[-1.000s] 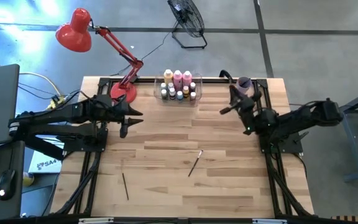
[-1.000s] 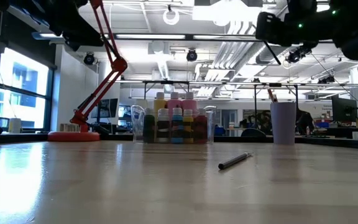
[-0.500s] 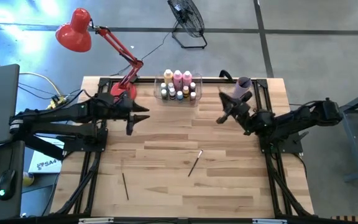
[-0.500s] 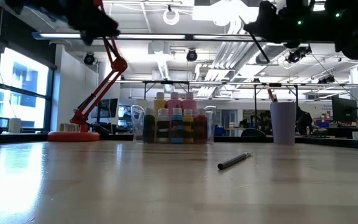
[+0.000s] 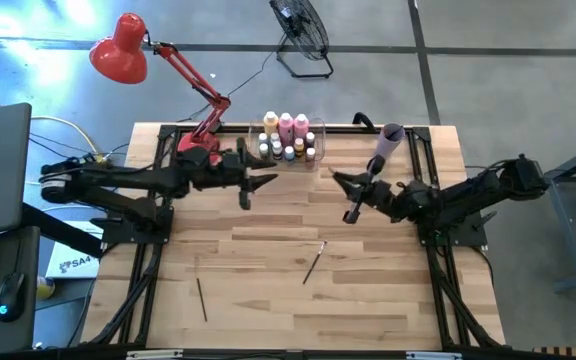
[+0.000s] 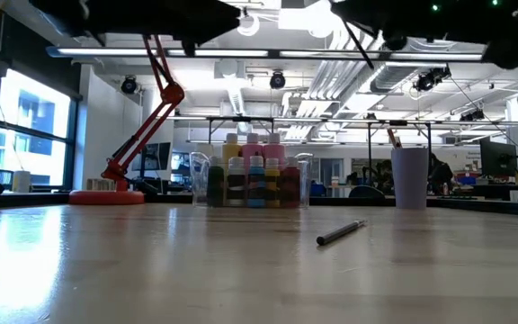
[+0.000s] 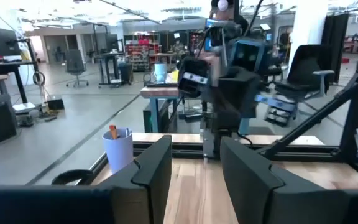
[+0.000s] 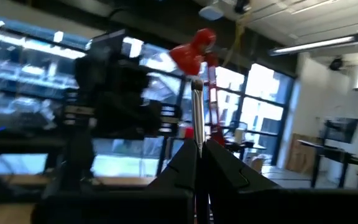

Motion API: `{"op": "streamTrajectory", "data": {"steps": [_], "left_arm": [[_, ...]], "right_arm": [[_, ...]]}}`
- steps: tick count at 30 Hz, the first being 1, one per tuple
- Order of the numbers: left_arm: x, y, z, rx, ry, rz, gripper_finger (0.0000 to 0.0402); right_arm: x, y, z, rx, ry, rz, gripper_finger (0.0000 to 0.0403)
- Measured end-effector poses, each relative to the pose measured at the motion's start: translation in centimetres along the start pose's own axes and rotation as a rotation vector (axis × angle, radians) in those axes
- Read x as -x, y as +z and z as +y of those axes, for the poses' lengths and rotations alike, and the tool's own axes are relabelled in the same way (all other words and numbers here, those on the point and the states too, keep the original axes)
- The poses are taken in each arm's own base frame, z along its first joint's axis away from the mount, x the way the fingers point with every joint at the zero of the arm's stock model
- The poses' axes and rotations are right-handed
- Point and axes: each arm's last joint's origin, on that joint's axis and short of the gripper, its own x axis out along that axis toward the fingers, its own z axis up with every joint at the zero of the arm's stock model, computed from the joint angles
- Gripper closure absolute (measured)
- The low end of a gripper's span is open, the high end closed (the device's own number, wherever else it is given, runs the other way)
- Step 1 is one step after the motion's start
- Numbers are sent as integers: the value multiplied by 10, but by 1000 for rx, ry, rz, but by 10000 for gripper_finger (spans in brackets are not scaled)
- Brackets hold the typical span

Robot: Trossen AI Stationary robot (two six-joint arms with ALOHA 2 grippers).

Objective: Pick & Place Paint Supplies
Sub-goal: Put the black paint brush into the violet cup

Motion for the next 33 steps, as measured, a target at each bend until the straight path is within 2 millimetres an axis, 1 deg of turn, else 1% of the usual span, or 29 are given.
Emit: {"op": "streamTrajectory", "data": {"steps": [4, 7, 11, 14, 18, 21, 27, 33], "left_arm": [[-18, -1, 1, 5, -21, 11, 266], [-30, 2, -1, 18, -120, 6, 265], [-37, 9, -2, 15, -184, -16, 257], [-38, 11, -2, 15, -188, -17, 238], [-37, 11, -2, 15, -195, -18, 206], [-37, 11, -2, 14, -195, -23, 188], [-38, 13, -2, 22, -194, -33, 184], [-45, 4, -2, 65, -195, -33, 184]], "right_arm": [[-17, 3, 11, 30, 43, 58, 395], [-26, 1, 16, 37, 46, 71, 395], [-33, -5, 20, 49, 67, 82, 395], [-37, -6, 20, 37, 100, 68, 395], [-41, -5, 22, 21, 97, 62, 395], [-46, -5, 24, 22, 116, 56, 395], [-56, -8, 27, 24, 136, 51, 395], [-63, -12, 32, 31, 143, 57, 395]]}}
